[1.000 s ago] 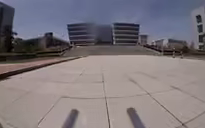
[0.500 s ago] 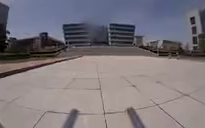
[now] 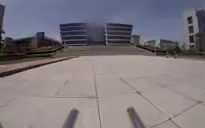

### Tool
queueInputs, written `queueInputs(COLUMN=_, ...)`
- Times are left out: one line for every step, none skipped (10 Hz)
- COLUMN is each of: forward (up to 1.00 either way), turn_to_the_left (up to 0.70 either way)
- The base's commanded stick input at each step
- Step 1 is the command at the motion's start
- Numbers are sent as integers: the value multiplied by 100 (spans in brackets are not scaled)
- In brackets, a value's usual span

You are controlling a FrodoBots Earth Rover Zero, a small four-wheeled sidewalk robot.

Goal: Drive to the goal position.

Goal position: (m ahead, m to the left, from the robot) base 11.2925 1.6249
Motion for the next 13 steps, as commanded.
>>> queueInputs(forward=70, turn_to_the_left=0)
queueInputs(forward=70, turn_to_the_left=0)
queueInputs(forward=70, turn_to_the_left=0)
queueInputs(forward=70, turn_to_the_left=0)
queueInputs(forward=70, turn_to_the_left=0)
queueInputs(forward=70, turn_to_the_left=0)
queueInputs(forward=70, turn_to_the_left=0)
queueInputs(forward=70, turn_to_the_left=-13)
queueInputs(forward=70, turn_to_the_left=-27)
queueInputs(forward=70, turn_to_the_left=-31)
queueInputs(forward=70, turn_to_the_left=-35)
queueInputs(forward=70, turn_to_the_left=-26)
queueInputs(forward=70, turn_to_the_left=0)
